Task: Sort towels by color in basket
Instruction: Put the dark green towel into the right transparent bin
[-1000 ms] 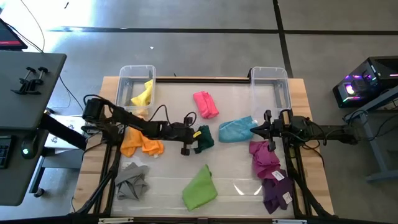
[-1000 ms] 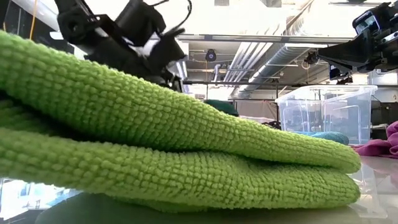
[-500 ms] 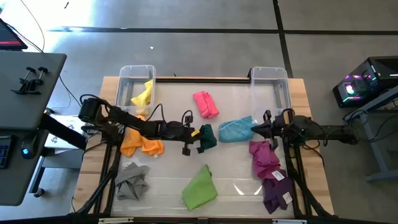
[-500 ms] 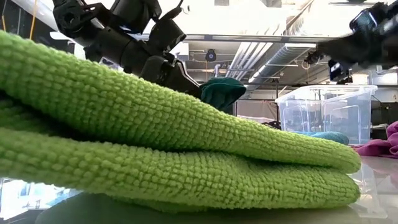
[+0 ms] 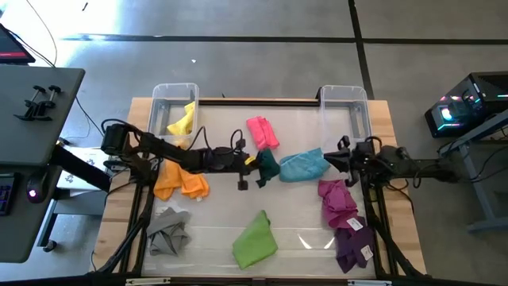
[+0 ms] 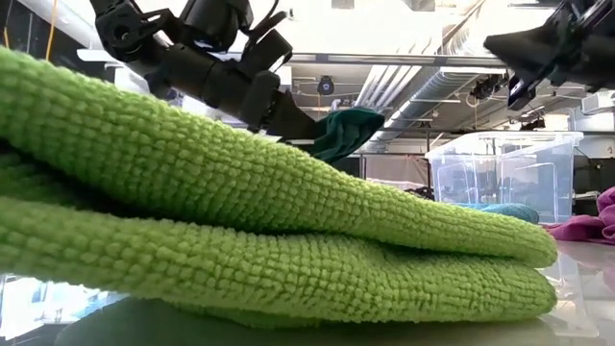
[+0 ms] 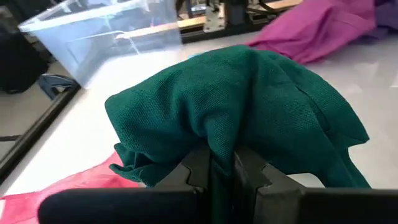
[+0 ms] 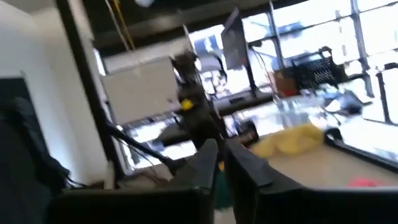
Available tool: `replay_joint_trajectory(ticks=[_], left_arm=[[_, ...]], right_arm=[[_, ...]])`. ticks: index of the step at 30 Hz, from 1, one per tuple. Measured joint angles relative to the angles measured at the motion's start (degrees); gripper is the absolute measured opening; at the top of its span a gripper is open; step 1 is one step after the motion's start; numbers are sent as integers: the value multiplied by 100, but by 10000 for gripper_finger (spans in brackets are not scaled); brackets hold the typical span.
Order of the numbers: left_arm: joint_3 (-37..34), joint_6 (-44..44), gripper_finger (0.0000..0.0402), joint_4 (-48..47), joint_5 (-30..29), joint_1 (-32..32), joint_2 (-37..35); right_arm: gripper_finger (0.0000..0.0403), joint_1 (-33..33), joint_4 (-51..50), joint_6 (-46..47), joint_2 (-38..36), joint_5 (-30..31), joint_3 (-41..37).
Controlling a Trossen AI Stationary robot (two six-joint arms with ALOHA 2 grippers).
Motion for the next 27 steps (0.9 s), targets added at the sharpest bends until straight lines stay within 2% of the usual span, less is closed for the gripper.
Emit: replay_joint_trajectory(ticks=[5,10,13,17,21,27], left_arm=[[89,75,21,37,-103,38,0],[105,254,21,99,-266,33,-2],[105,209,21,227,-357,32,-4],[105,210,21,315,-360,32,-4],[105,339,21,317,-360,32,-4],[103,431,21,296,-382,32,-5]], right_arm=[[123,2,471,76,1060,178,0],[217,2,1236,-560,2684,206,237],[249,2,1536,-845,3745,193,639],[254,4,1629,-1198,5087,-2,1308],[247,2,1683,-1236,6260,53,1957],[216,4,2052,-1223,7471,425,2751]])
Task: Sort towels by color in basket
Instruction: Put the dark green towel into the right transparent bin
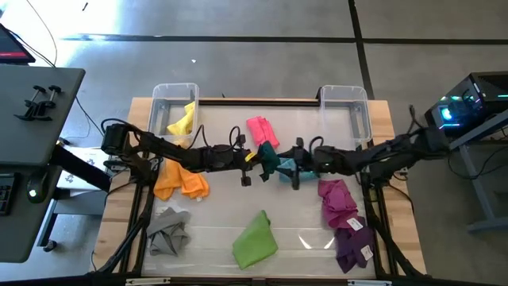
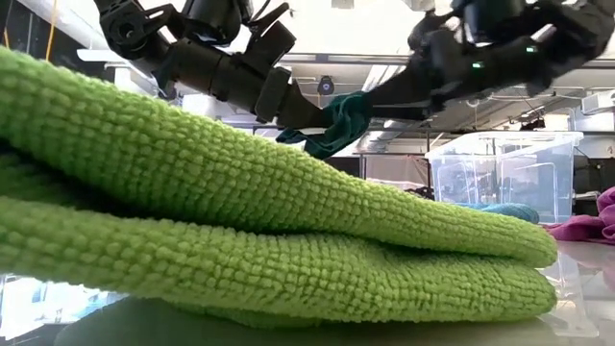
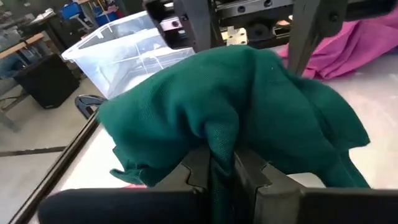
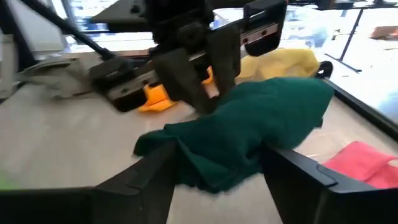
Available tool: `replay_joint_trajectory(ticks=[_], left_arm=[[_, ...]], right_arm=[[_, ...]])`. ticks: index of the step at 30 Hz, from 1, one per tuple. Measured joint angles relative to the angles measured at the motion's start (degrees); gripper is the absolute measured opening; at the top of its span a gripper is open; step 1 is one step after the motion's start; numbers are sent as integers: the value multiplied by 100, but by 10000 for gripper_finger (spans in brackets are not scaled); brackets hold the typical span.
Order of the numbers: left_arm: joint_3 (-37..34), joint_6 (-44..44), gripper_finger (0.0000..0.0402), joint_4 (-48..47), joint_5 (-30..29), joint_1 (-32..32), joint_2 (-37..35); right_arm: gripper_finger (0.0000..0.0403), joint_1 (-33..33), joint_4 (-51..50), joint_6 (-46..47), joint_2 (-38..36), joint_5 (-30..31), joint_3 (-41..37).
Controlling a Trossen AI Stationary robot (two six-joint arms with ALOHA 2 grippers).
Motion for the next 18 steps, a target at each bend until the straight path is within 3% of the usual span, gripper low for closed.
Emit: replay_joint_trajectory(ticks=[4,10,13,18], left_arm=[[-2,123,21,-33,-30,2,1],[-4,79,32,-9,-137,2,1],[-2,79,60,26,-186,2,0],[2,-14,123,-46,-648,-4,-3]], right_arm=[[164,0,-18,-43,377,288,377],[28,4,-619,-2,181,528,523],[18,100,-1185,118,-122,995,526],[13,515,-2454,116,-1050,2612,572]])
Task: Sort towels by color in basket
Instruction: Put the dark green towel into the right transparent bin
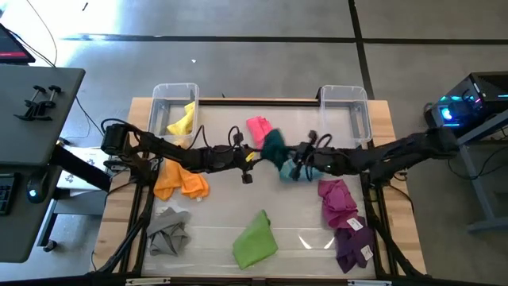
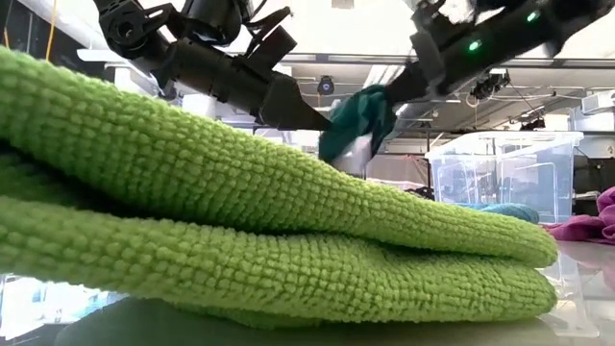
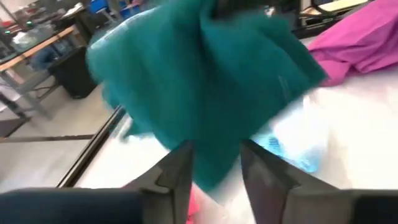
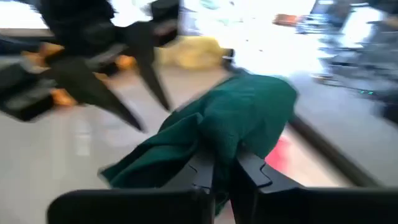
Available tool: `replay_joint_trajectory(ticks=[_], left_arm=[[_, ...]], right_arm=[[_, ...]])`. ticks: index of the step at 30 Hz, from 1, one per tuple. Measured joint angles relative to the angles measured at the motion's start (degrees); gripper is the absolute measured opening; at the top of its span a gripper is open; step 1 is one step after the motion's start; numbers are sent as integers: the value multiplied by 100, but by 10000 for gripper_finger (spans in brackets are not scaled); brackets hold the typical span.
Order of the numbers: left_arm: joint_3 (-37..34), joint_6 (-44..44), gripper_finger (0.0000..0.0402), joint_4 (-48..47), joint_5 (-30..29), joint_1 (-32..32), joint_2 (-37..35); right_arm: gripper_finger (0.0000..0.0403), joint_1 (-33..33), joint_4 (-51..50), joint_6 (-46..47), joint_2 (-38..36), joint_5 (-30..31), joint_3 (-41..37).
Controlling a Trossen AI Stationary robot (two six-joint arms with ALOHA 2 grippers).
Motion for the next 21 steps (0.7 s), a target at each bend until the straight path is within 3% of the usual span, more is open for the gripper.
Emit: replay_joint_trajectory(ticks=[5,8,15,21], left_arm=[[0,231,162,2,29,0,0],[0,454,171,0,70,-3,0],[0,545,172,-39,72,-4,0],[-2,288,172,-117,78,-13,0]], right_arm=[[13,505,-2583,840,-1022,1870,705],[13,592,-4282,1577,-1357,2568,1350],[13,-498,-7293,3115,-1535,2659,2428],[42,-1640,-7904,2972,-1532,2079,2327]])
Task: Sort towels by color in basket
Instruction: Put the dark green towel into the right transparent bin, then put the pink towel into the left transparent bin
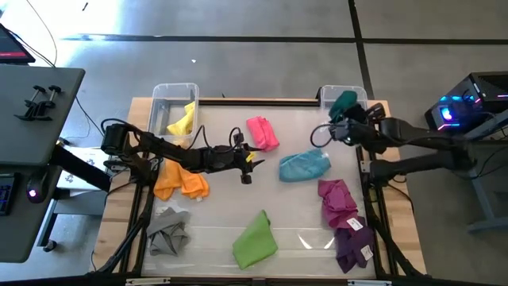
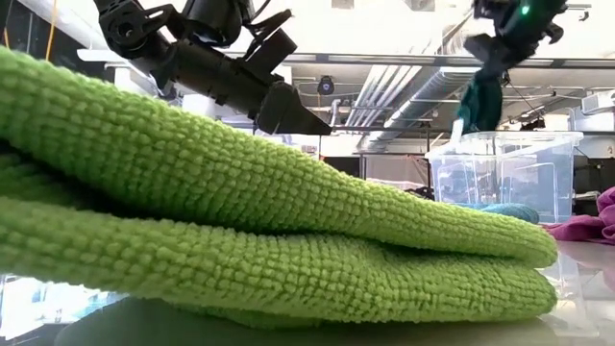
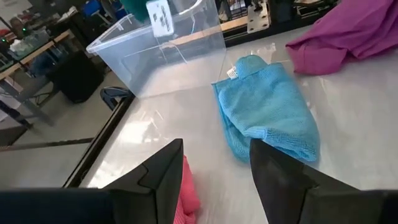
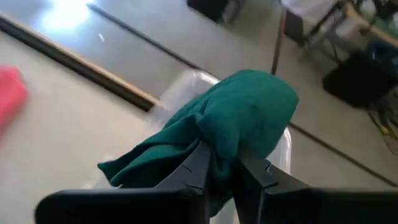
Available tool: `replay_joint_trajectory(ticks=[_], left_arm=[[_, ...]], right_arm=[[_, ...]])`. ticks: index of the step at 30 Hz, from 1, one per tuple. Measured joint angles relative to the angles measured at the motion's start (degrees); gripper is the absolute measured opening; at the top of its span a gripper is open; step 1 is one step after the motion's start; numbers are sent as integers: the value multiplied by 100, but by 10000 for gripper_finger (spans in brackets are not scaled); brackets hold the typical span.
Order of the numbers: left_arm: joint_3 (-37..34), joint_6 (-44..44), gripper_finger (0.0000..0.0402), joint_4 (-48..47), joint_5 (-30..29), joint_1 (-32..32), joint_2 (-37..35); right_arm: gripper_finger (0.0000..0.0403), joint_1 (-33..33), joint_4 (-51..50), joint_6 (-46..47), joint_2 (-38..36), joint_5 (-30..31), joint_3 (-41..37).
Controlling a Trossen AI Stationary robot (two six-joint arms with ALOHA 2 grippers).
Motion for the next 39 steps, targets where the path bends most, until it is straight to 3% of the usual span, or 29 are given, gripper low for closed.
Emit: replay_joint_trajectory(ticks=[7,13,19,22,24,27,30,34,39], left_arm=[[0,-5,172,13,0,-1,0],[-2,-129,172,-107,0,-13,0],[-2,-405,172,-100,-9,-68,2],[-2,-360,172,-104,-26,-135,1],[-2,-213,172,-103,-211,-224,1],[-3,160,172,-215,-974,-475,-50],[-4,468,172,-432,-1755,-760,-237],[-4,592,172,-841,-2600,-1073,-637],[-4,146,172,-1858,-2959,-1294,-1401]], right_arm=[[100,-888,-15,-497,-2,-865,-95],[149,-1167,0,-957,-2,-584,-94],[155,-998,341,-1204,-4,-634,-54],[155,-668,1204,-1754,-7,-1009,-153],[155,-342,2023,-2379,1,-1758,-317],[155,234,3710,-3333,31,-3034,-836],[155,684,5499,-3993,159,-3912,-1485],[155,1052,7277,-4428,587,-4316,-2153],[156,1253,8079,-4737,1469,-5183,-2331]])
